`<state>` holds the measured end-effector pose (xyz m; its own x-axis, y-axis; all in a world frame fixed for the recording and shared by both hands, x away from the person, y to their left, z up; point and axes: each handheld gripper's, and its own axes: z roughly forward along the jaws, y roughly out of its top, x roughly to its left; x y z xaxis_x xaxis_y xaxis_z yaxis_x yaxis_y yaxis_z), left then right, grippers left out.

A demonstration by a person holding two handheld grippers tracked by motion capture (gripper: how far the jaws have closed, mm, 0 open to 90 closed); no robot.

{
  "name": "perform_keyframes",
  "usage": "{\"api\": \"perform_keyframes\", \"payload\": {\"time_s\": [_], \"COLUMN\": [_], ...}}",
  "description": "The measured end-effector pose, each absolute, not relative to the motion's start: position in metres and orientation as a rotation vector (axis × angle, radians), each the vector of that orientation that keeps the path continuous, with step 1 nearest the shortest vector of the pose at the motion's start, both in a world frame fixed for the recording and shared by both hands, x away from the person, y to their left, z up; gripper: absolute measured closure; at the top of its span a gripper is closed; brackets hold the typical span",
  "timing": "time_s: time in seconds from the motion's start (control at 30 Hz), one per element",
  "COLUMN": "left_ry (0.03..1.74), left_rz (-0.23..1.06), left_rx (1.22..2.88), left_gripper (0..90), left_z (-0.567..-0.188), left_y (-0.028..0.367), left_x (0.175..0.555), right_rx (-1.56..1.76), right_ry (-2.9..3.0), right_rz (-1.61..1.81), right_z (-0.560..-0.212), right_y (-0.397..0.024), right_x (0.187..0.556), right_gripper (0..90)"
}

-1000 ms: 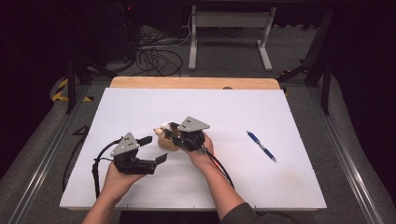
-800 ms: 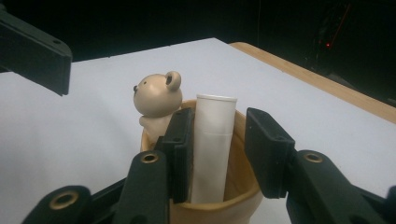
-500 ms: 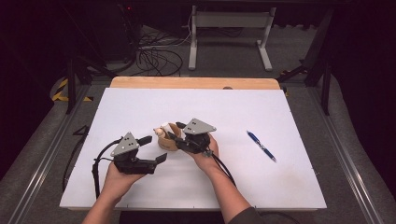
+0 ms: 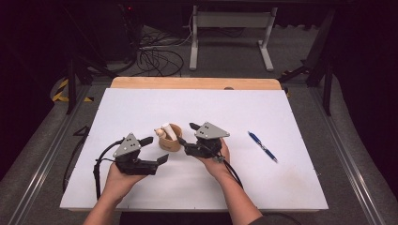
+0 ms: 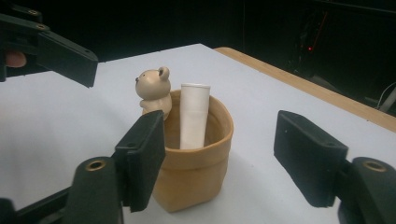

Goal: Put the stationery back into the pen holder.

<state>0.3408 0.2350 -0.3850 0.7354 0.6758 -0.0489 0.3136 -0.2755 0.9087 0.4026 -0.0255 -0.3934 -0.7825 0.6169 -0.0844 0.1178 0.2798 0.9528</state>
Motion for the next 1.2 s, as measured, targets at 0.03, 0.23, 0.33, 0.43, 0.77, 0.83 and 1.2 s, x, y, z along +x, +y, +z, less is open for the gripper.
{"api": "perform_keyframes", "payload": {"time_s": [0.03, 0.23, 0.33, 0.43, 0.77, 0.83, 1.2], "left_ry": [0.768, 0.768, 0.766, 0.763, 0.756, 0.759, 0.765], "left_rz": [0.424, 0.449, 0.462, 0.463, 0.460, 0.455, 0.459], "left_rx": [1.872, 1.896, 1.911, 1.913, 1.913, 1.913, 1.879], "left_gripper": [13.4, 13.4, 13.4, 13.4, 14.4, 14.3, 13.5], "left_z": [-0.385, -0.387, -0.389, -0.389, -0.388, -0.388, -0.387], "left_y": [0.235, 0.235, 0.234, 0.233, 0.235, 0.234, 0.233], "left_x": [0.341, 0.343, 0.344, 0.343, 0.341, 0.341, 0.344], "right_rx": [0.657, 0.675, 0.685, 0.694, 0.735, 0.749, 0.823], "right_ry": [2.107, 2.093, 2.098, 2.098, 2.134, 2.151, 2.208], "right_rz": [1.526, 1.541, 1.534, 1.520, 1.498, 1.479, 1.324], "right_z": [-0.393, -0.388, -0.387, -0.386, -0.386, -0.387, -0.394], "right_y": [-0.028, -0.042, -0.048, -0.054, -0.071, -0.075, -0.085], "right_x": [0.402, 0.398, 0.395, 0.392, 0.383, 0.383, 0.382], "right_gripper": [30.9, 24.7, 22.2, 20.8, 14.6, 13.0, 14.0]}}
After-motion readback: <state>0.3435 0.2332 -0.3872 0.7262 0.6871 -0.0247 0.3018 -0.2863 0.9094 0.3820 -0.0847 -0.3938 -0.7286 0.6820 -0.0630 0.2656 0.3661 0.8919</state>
